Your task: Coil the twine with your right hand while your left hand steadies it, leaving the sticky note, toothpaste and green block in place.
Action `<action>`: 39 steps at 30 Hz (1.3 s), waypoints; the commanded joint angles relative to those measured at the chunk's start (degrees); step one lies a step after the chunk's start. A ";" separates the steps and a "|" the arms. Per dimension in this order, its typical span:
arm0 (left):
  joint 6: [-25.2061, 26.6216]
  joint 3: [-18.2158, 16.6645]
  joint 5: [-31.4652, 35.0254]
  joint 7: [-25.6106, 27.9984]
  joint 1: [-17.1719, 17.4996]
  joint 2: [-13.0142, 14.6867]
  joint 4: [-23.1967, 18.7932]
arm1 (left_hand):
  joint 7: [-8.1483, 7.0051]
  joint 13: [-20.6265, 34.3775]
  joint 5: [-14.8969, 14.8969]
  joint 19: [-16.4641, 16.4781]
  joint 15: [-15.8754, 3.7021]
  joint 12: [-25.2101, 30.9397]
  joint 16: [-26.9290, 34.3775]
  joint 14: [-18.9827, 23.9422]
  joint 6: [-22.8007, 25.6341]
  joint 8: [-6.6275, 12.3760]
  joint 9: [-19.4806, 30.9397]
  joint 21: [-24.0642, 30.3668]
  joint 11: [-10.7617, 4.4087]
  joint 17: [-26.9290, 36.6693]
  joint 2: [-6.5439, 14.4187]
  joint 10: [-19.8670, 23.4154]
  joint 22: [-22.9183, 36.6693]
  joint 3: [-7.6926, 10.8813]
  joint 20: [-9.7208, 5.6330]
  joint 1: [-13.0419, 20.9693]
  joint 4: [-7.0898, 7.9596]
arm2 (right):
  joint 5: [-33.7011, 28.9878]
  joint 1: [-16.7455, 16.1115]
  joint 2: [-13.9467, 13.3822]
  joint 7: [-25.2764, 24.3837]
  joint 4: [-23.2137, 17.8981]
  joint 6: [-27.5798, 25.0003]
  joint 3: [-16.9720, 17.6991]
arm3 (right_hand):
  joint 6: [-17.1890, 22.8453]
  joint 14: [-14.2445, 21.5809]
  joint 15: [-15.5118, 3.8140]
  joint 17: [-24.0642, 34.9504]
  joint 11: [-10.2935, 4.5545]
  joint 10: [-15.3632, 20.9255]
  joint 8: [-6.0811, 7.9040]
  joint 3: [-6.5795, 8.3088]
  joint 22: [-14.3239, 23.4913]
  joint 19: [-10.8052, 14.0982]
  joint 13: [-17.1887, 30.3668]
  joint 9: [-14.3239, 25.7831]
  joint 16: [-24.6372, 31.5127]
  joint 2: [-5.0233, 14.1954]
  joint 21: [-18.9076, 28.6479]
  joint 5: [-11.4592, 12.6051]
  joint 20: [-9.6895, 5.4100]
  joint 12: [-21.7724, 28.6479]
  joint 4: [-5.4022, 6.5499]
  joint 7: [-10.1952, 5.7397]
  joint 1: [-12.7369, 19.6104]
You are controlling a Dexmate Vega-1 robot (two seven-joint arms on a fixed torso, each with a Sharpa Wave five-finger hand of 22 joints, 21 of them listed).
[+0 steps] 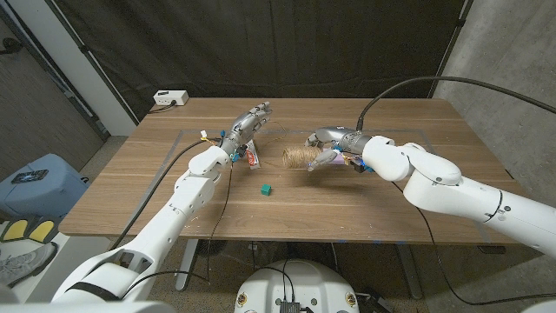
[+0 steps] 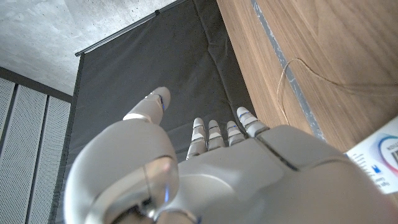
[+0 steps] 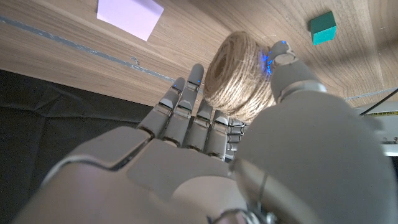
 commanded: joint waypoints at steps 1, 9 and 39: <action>1.13 1.08 0.20 -1.97 -0.79 1.26 -0.47 | -0.13 0.13 0.28 0.11 0.40 0.10 0.37 0.54 0.71 0.26 0.20 0.29 0.32 0.22 -0.06 -0.09 0.24 -0.16 0.50 0.58 -0.15 | 0.75 0.57 -1.15 0.29 0.21 1.30 0.93 | 2.14 0.64 -9.13 0.29 -3.74 4.09 0.35 -0.26 0.11 0.42 0.27 0.31 0.33 2.21 0.46 0.44 -0.37 0.37 0.03 -1.46 1.69; 1.82 1.79 0.45 -2.93 -1.25 2.16 -1.03 | -0.65 0.16 0.12 -0.03 0.09 0.20 0.65 1.53 -0.07 -0.17 0.22 0.23 0.69 0.27 -0.57 0.04 0.23 -0.38 0.37 0.90 -0.22 | 1.02 0.62 -2.16 0.07 0.35 1.99 1.82 | 2.30 0.88 -9.10 0.32 -3.61 4.23 0.31 -0.23 0.11 0.55 0.35 0.32 0.26 2.28 0.45 0.45 -0.43 0.39 0.10 -1.53 1.66; 2.95 5.86 1.55 -7.64 -5.43 3.84 0.64 | 0.06 0.38 -0.31 -2.27 1.55 -0.40 0.07 -0.66 -3.97 -0.89 0.27 -0.20 1.99 0.45 -1.53 -2.79 0.26 -0.59 0.91 2.42 -0.27 | 3.81 2.95 -3.41 1.48 3.96 7.24 4.50 | 3.15 2.24 -9.16 0.77 -3.49 5.04 0.22 -0.33 0.10 1.05 0.60 0.37 0.47 2.64 0.41 0.40 -1.39 0.51 0.29 -1.32 1.59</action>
